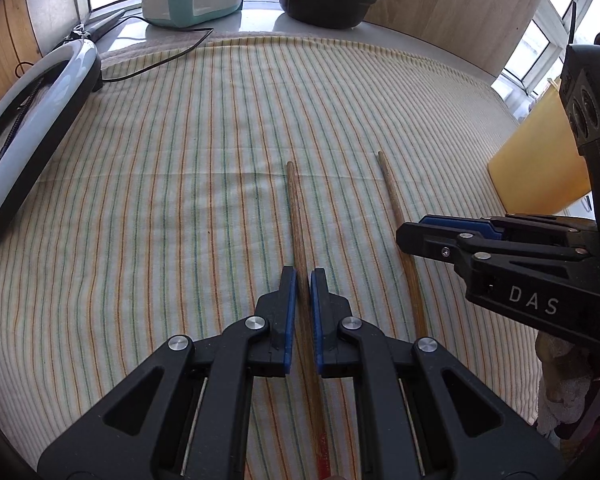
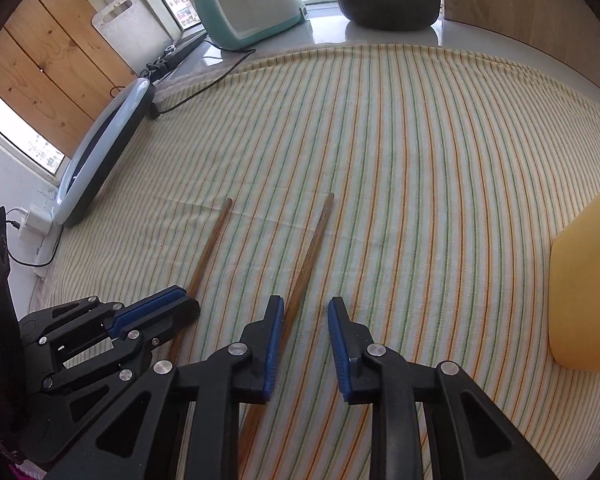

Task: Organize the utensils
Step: 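Close the left tool on a red-tipped wooden chopstick while the right tool grips the other, then lift both wooden chopsticks and carry them in both tools over the yellow container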

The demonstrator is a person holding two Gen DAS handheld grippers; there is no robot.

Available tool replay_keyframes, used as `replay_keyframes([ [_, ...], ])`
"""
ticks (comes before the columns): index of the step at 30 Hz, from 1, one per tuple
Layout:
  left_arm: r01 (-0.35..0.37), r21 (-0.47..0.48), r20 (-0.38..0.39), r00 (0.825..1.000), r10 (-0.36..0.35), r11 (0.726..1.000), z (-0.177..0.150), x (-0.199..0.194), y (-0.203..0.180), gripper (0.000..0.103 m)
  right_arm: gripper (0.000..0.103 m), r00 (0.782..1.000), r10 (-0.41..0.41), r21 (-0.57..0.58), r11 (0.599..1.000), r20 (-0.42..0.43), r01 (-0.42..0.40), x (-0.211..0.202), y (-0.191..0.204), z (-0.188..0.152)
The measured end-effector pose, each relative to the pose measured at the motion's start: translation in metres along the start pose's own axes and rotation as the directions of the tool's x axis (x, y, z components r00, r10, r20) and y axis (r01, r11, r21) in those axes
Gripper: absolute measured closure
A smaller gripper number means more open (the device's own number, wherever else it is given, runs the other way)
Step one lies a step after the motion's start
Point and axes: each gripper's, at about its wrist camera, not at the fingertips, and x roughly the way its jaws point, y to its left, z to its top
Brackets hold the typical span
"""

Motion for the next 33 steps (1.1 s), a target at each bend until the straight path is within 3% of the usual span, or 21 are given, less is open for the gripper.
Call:
replay_keyframes([
  [11,-0.029,0.016,0.002,1.000,0.029,0.999,-0.005,-0.001,-0.004,0.091,0.093,1.000,-0.027,-0.034,0.999,0.006,0.027,0.004,0.005,0.004],
  [14,-0.007,0.001,0.004,1.000,0.007,1.000,-0.006,-0.001,0.000,0.091,0.094,1.000,-0.021,-0.031,0.999,0.003,0.021,0.004,0.004,0.005],
  [25,0.020,-0.038,0.021,1.000,-0.019,0.999,-0.007,-0.007,0.009,0.098,0.099,1.000,0.017,-0.028,0.999,-0.005,-0.017,-0.001,-0.001,-0.003],
  [33,0.049,-0.066,0.091,0.995,-0.043,0.997,-0.001,-0.027,0.007,0.099,0.099,0.998,0.044,-0.038,0.998,0.035,-0.043,-0.018,-0.006,-0.015],
])
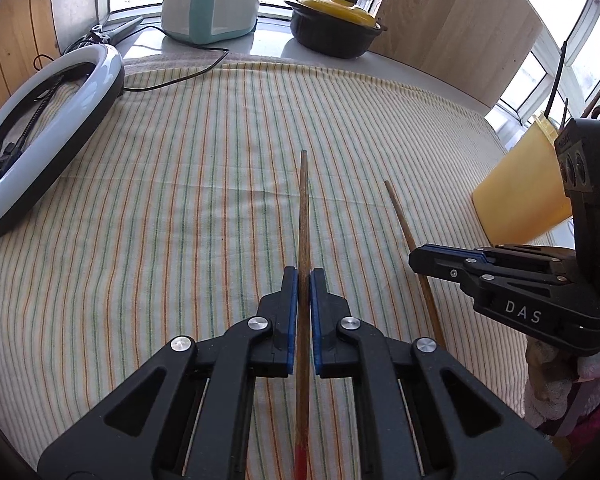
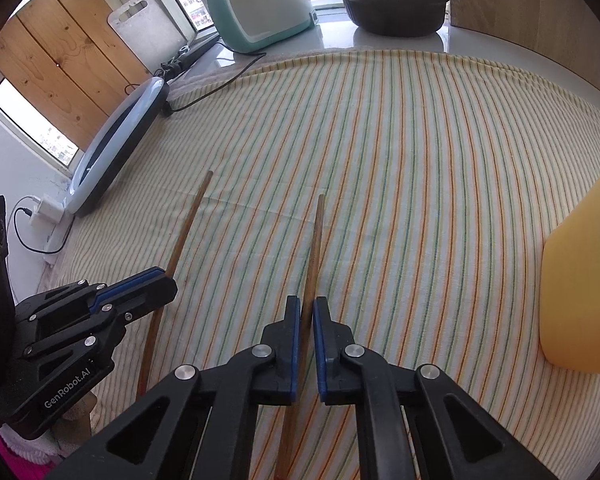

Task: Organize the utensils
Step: 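Lift both wooden chopsticks and carry them in both tools over the yellow container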

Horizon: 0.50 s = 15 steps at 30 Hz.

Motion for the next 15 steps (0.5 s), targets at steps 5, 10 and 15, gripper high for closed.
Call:
replay_keyframes([
  [5,0.040,-0.038,0.063,0.997,-0.038,0.998,0.004,-0.011,-0.006,0.099,0.099,0.998,0.028,0.004,1.000,0.059,-0.028,-0.024,-0.004,-0.007],
  [10,0.063,-0.029,0.118,0.991,-0.059,0.998,0.005,-0.023,-0.022,0.099,0.099,0.990,0.039,-0.012,0.999,0.138,-0.037,-0.054,-0.008,-0.019],
  [15,0.083,0.007,0.163,0.983,-0.083,0.997,0.009,-0.039,-0.043,0.099,0.099,0.976,0.053,-0.009,0.999,0.211,-0.052,-0.083,-0.016,-0.027],
])
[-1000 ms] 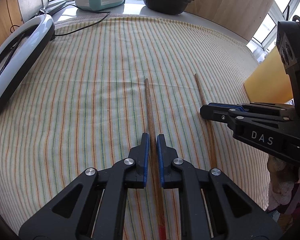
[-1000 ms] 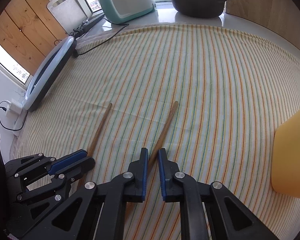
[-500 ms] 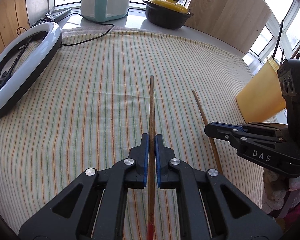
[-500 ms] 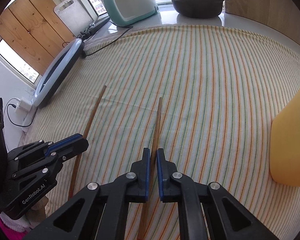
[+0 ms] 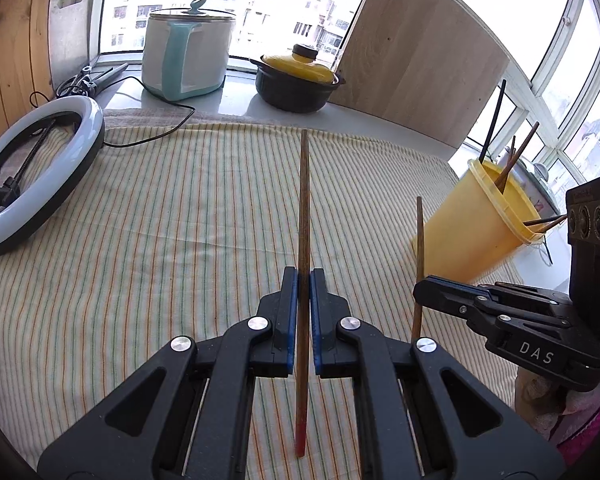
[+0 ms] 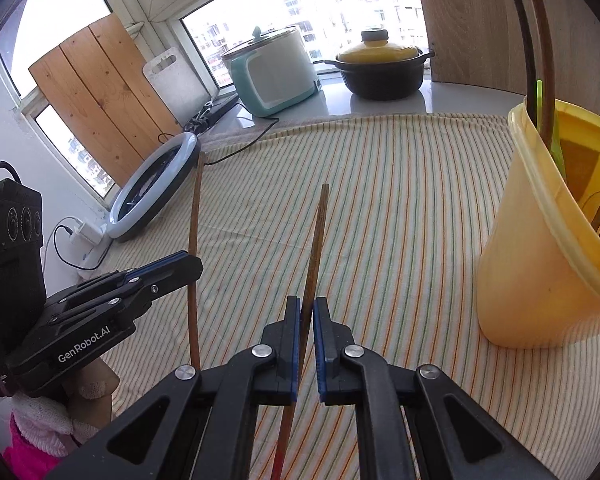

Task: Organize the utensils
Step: 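Lift both wooden chopsticks and carry them in both tools over the yellow container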

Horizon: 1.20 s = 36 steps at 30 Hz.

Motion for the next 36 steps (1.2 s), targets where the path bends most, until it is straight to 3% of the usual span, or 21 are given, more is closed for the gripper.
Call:
replay_keyframes([
  [11,0.077,0.065,0.077,0.994,-0.082,0.995,0.013,-0.031,-0.046,0.099,0.100,0.986,-0.021,0.003,1.000,0.166,0.021,-0.065,-0.019,-0.007],
  [21,0.123,0.105,0.120,0.983,-0.135,0.987,0.027,-0.047,-0.072,0.099,0.100,0.951,-0.041,0.028,0.999,0.307,0.035,-0.127,-0.034,-0.007],
  [36,0.184,0.173,0.174,0.961,-0.214,0.968,0.052,-0.064,-0.114,0.099,0.100,0.897,-0.026,0.019,1.000,0.441,0.020,-0.198,-0.041,0.009],
])
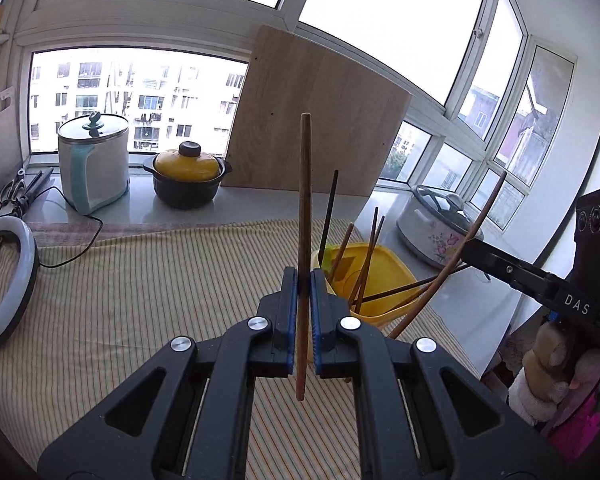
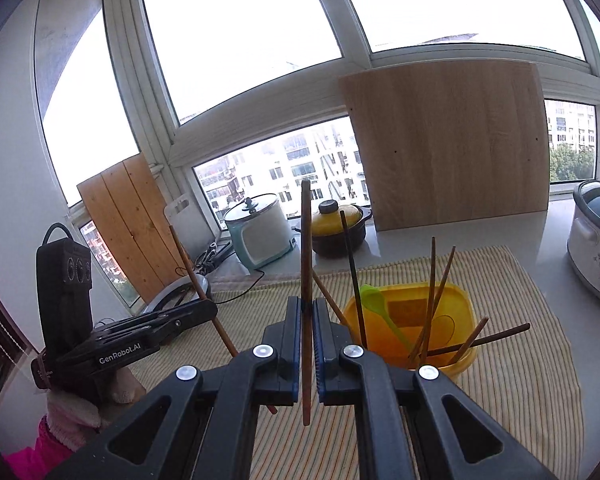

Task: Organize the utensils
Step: 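Lift both wooden chopsticks and carry them in both tools over the yellow container, then lower both held chopsticks into the yellow container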

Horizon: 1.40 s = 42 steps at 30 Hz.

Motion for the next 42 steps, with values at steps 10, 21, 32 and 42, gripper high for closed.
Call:
replay_keyframes([
  [10,0.047,0.037,0.030,0.998,-0.048,0.998,0.023,0.004,-0.028,0.099,0.100,0.994,-0.043,-0.009,0.999,0.099,0.044,-0.023,-0.009,0.034],
  [21,0.082,0.065,0.060,0.995,-0.085,0.995,0.045,0.015,-0.053,0.099,0.100,0.985,-0.121,0.027,0.993,0.120,0.119,-0.020,-0.037,0.047],
  [32,0.069,0.060,0.055,0.996,-0.072,0.996,0.054,0.046,-0.061,0.099,0.100,0.982,-0.178,0.048,0.983,0.064,0.176,-0.002,-0.061,0.036],
  [42,0.033,0.065,0.002,0.999,-0.033,0.997,0.040,0.072,-0.059,0.099,0.100,0.985,-0.171,0.050,0.984,0.015,0.171,0.011,-0.065,0.025],
])
